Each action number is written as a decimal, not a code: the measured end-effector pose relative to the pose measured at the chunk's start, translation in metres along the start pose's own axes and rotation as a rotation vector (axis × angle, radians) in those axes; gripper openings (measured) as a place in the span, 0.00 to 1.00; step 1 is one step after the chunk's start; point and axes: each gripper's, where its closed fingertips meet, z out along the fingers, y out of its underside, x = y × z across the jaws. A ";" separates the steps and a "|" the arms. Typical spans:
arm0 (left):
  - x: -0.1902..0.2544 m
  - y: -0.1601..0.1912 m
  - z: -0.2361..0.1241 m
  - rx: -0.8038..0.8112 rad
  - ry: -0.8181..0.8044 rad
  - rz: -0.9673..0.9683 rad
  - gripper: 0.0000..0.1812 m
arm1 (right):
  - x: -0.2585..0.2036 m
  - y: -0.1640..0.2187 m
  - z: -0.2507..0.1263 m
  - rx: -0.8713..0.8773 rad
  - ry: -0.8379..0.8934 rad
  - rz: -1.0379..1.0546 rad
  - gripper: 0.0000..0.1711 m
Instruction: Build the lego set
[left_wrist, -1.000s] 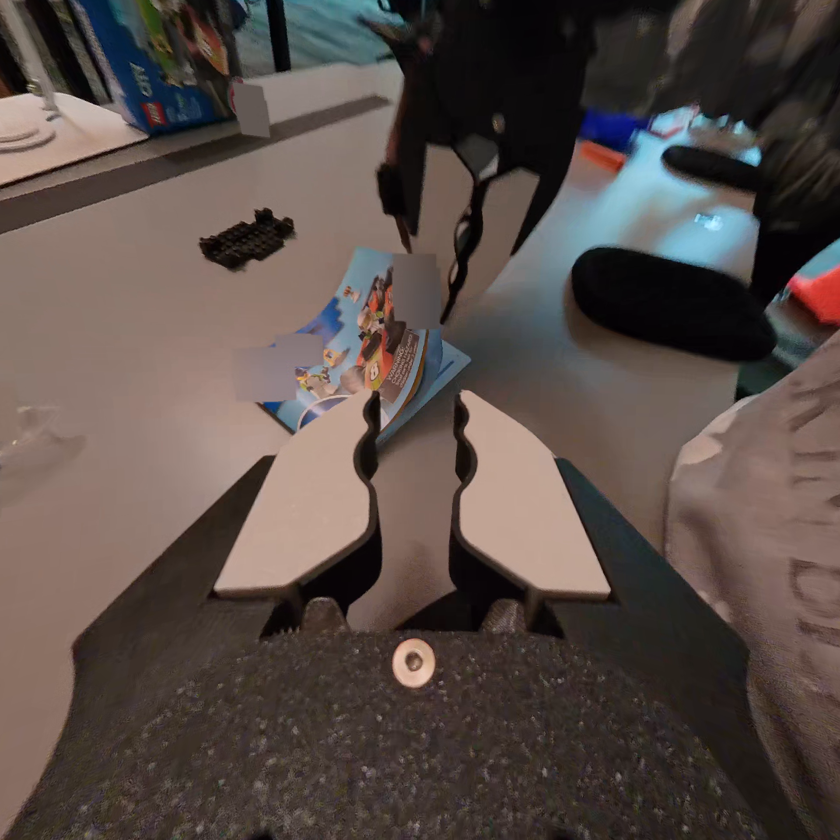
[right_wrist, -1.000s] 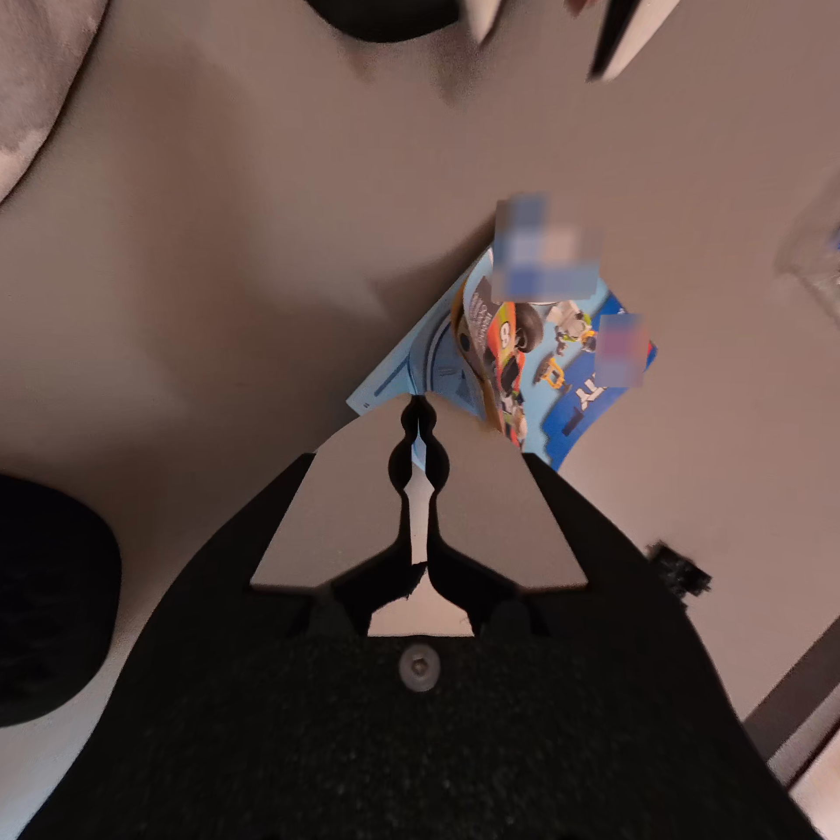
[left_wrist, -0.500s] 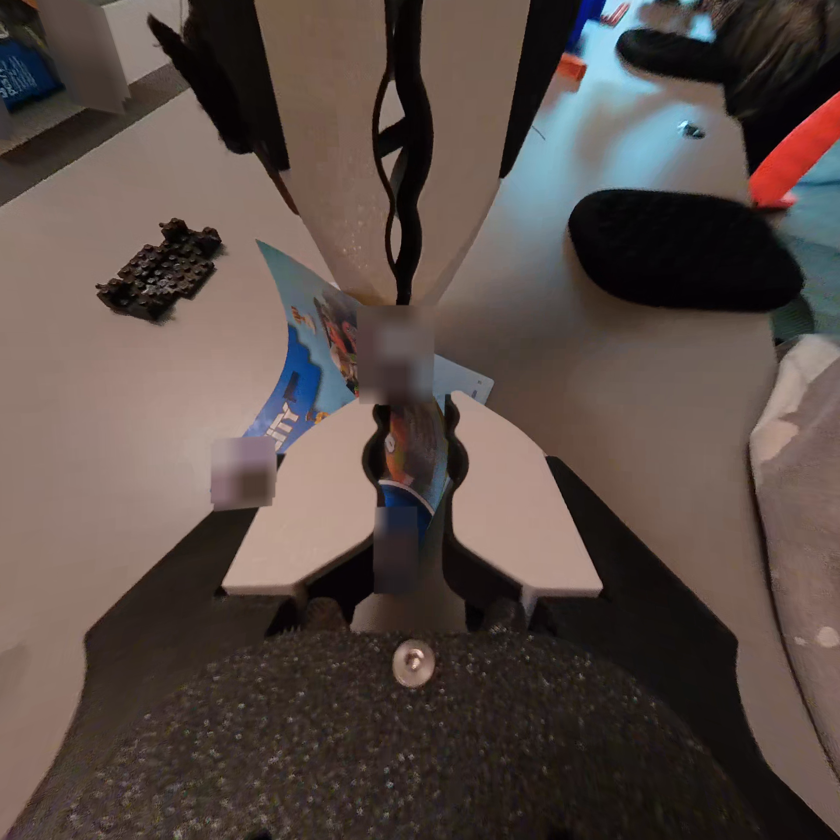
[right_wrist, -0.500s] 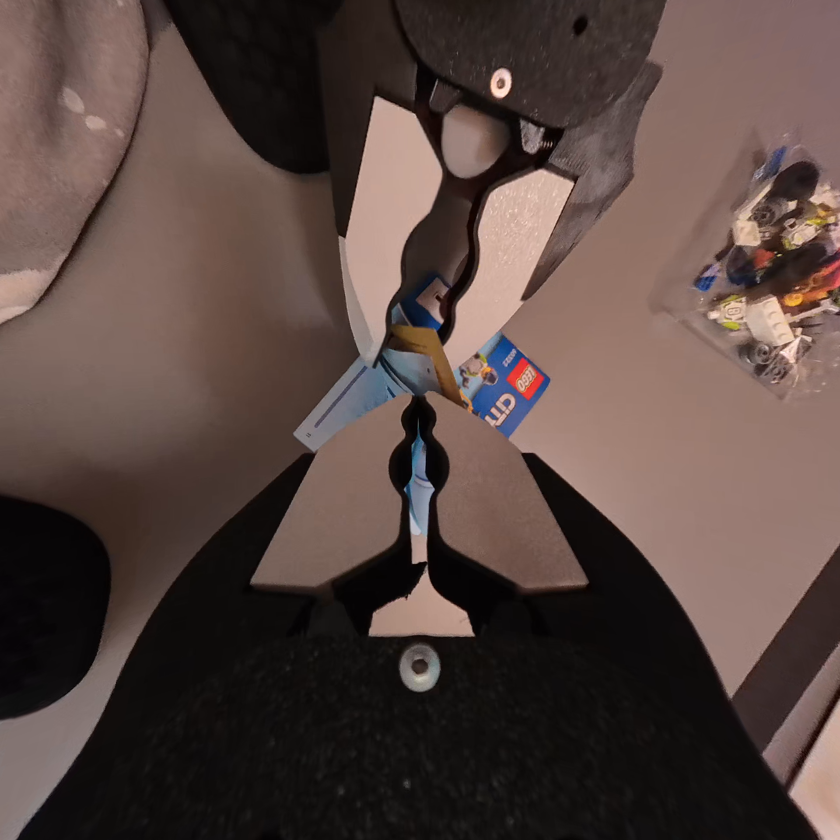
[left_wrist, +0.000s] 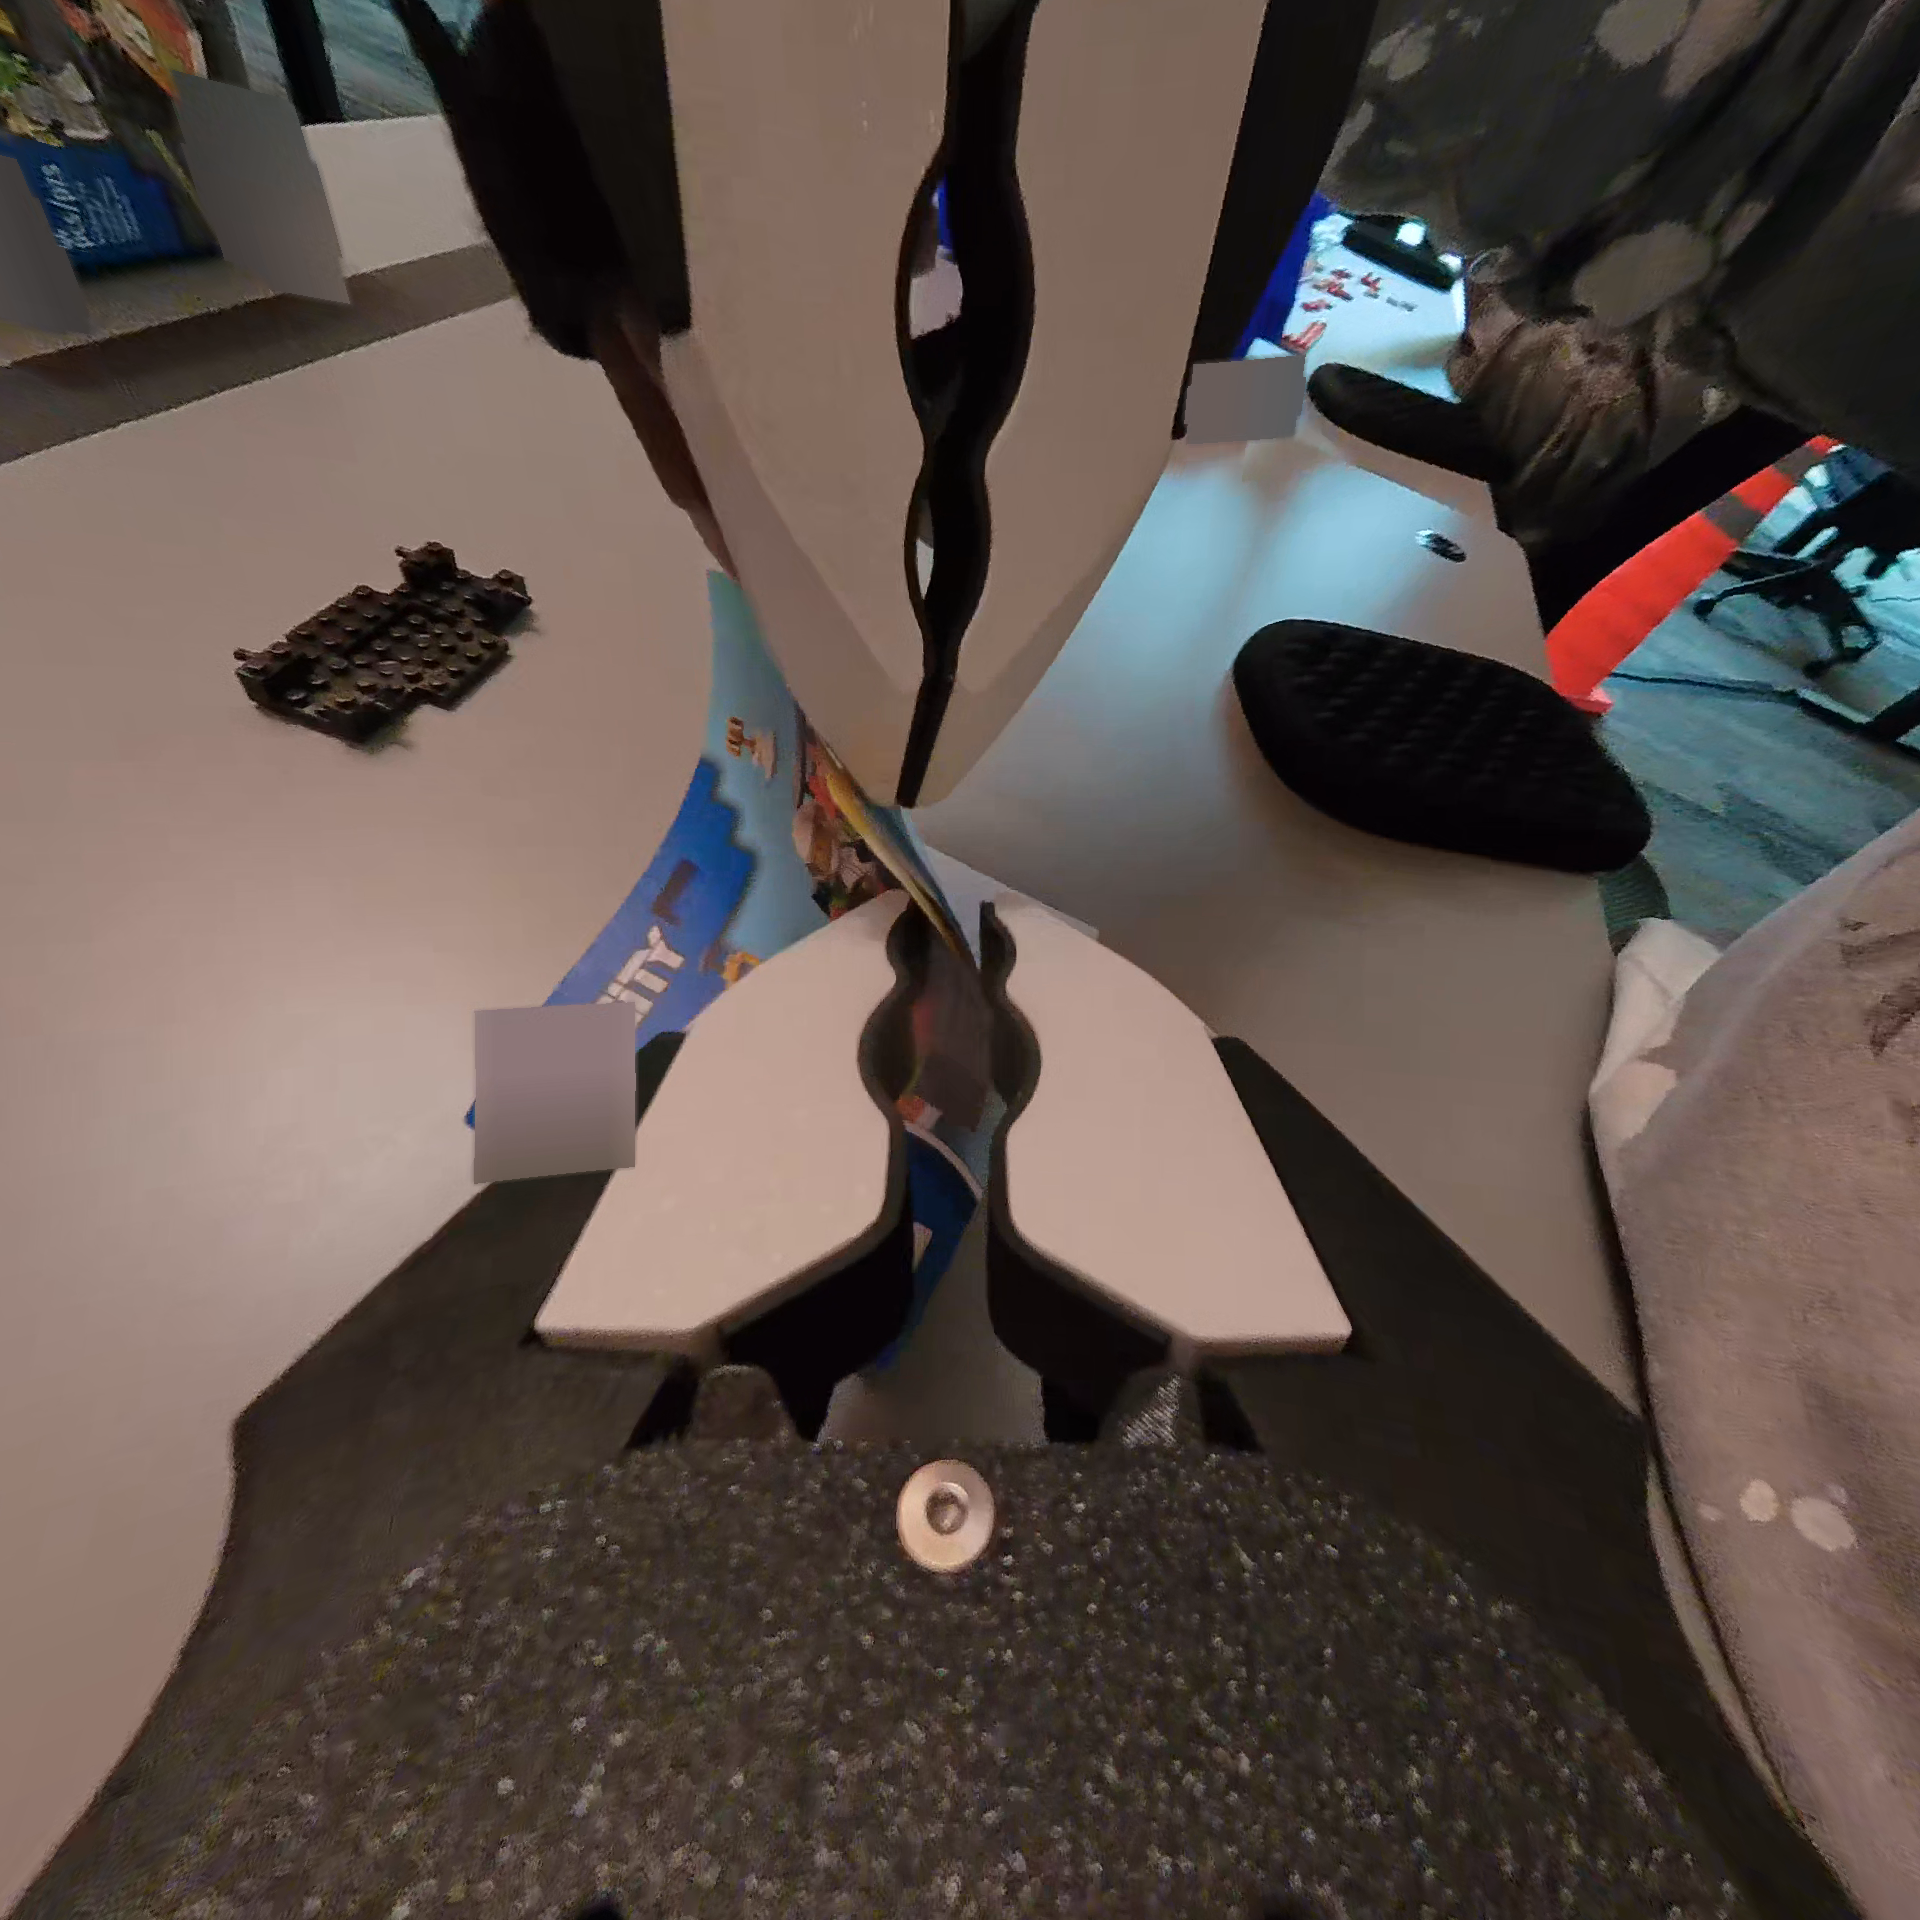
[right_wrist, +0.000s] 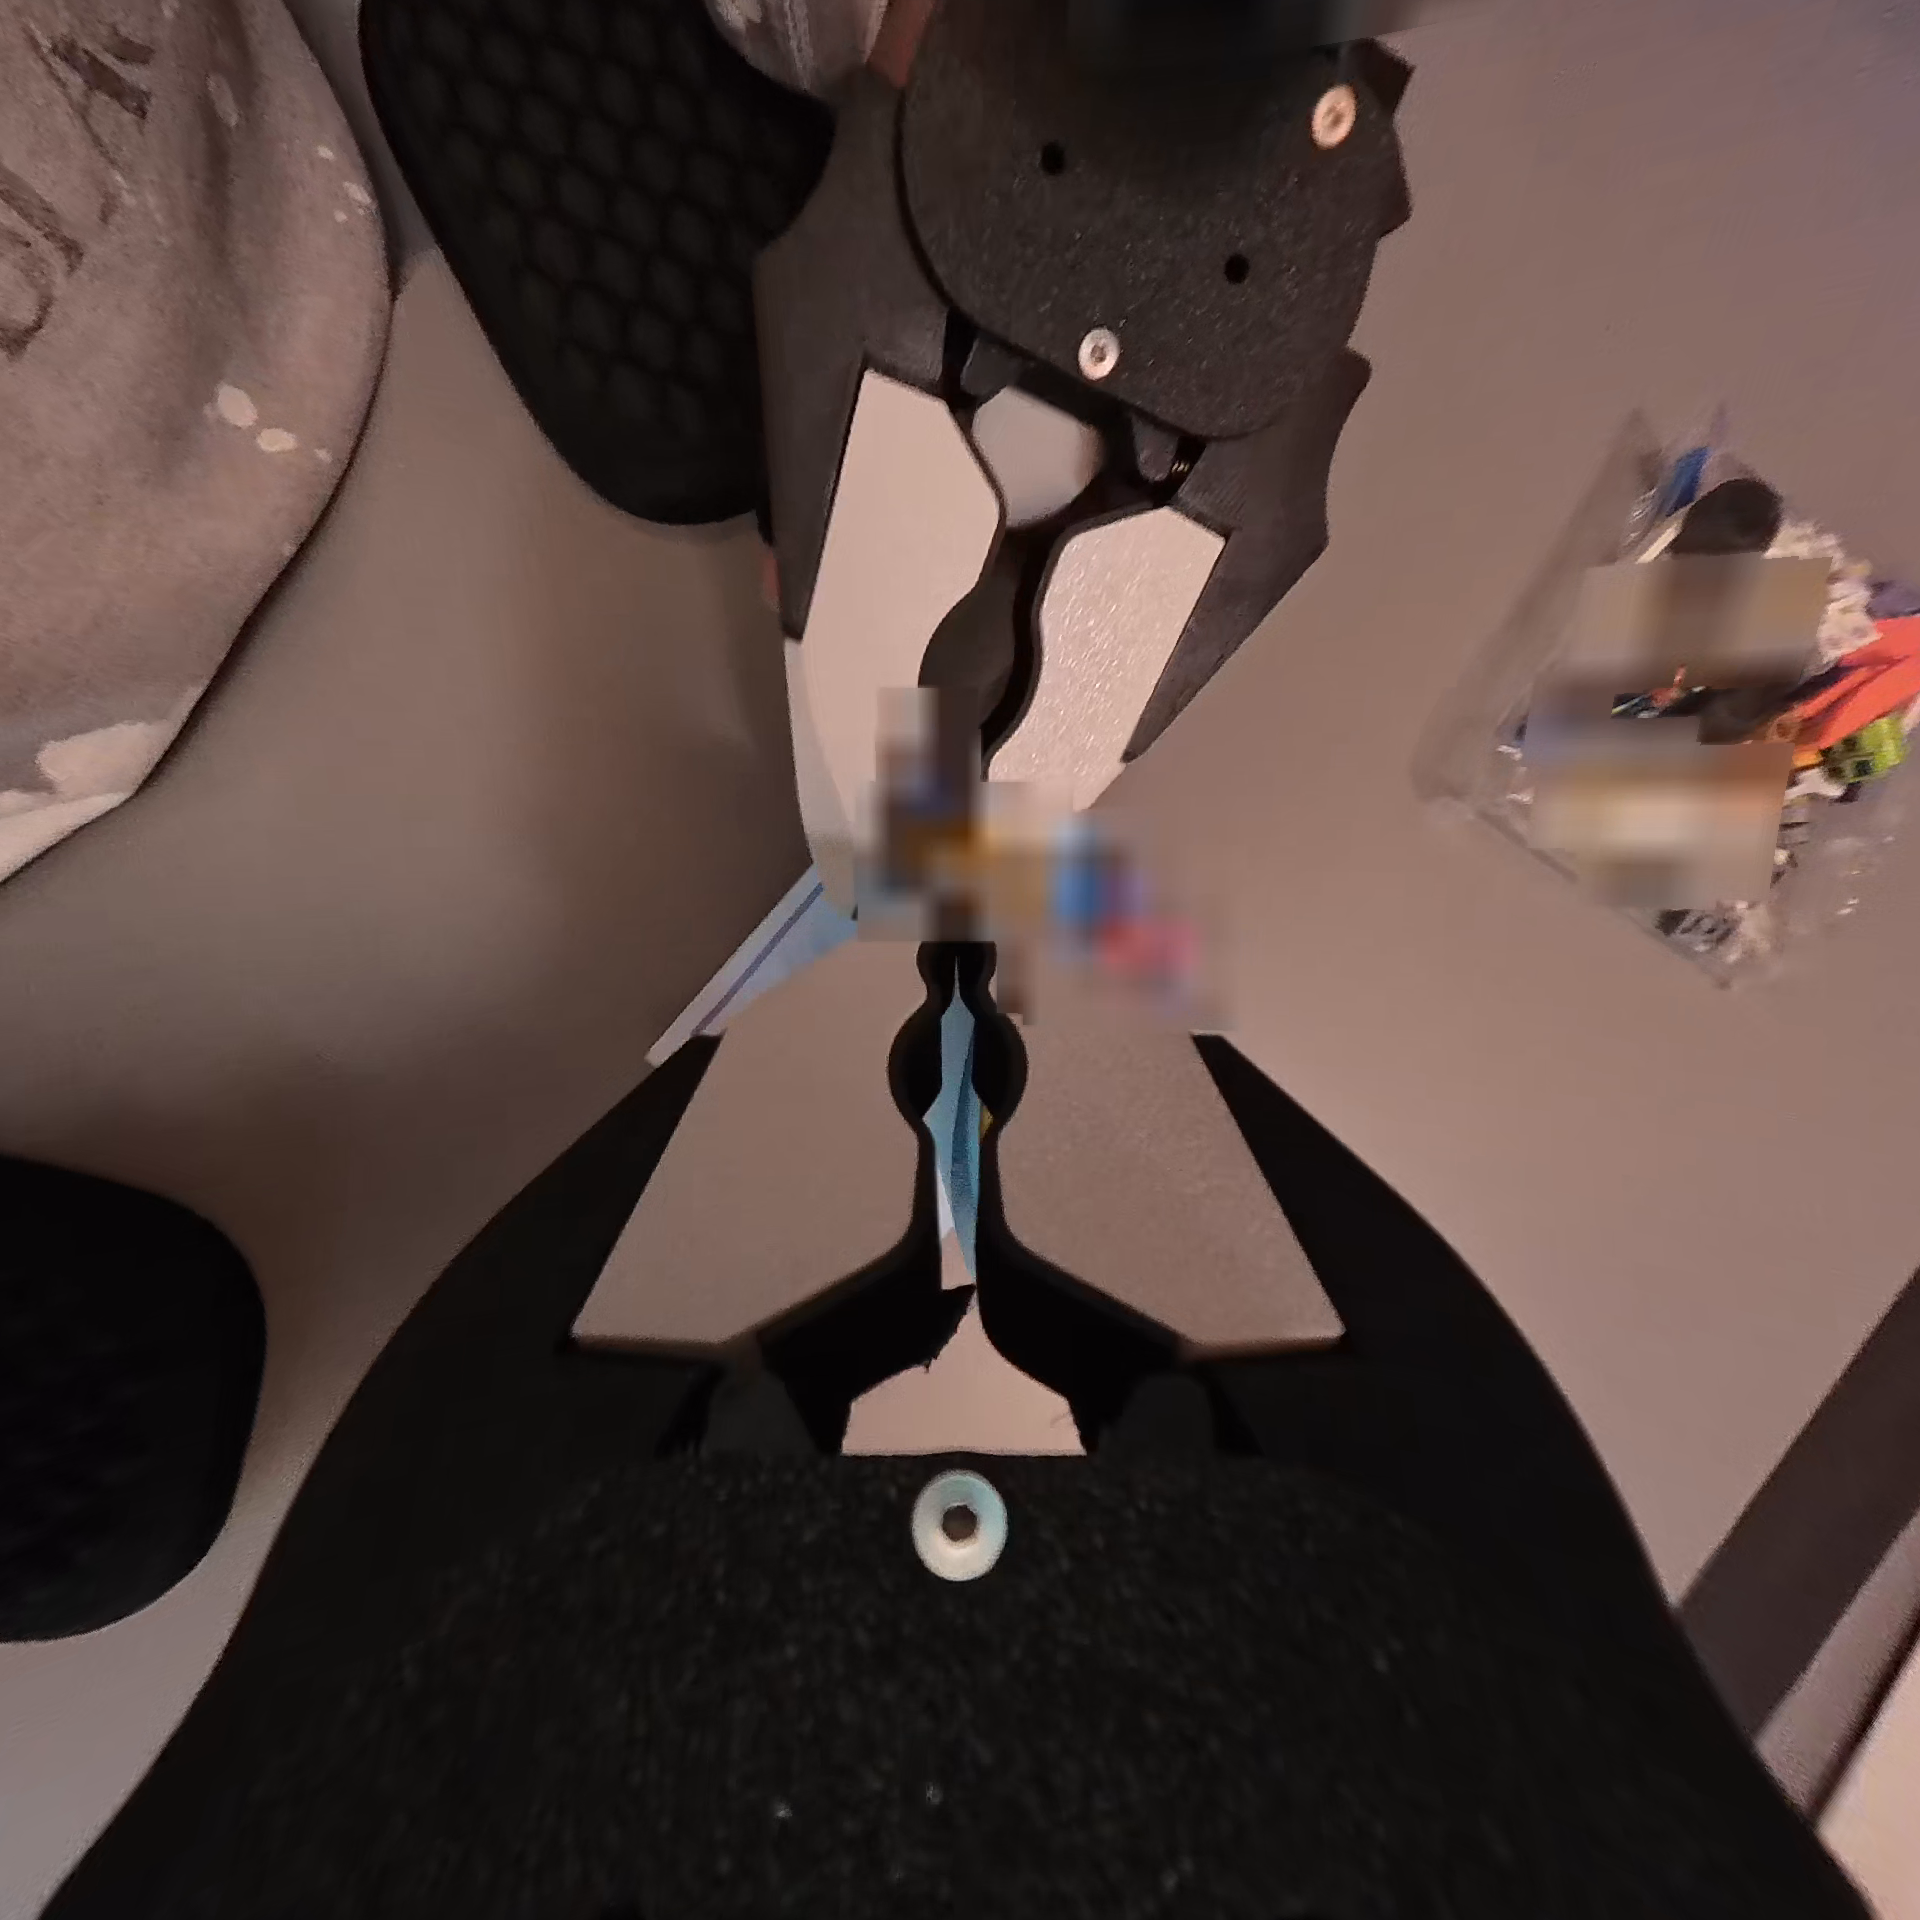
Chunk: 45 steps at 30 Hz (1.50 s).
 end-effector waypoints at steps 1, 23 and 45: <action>-0.001 0.000 0.000 -0.002 -0.015 0.012 0.05 | 0.004 -0.003 0.000 0.001 0.021 -0.011 0.00; -0.102 0.065 -0.127 0.061 -0.629 -0.386 0.01 | -0.016 0.069 0.072 -0.002 0.177 0.354 0.20; -0.025 0.090 -0.080 -0.249 -0.403 -0.262 0.07 | -0.064 0.072 0.040 -0.113 0.121 0.349 0.20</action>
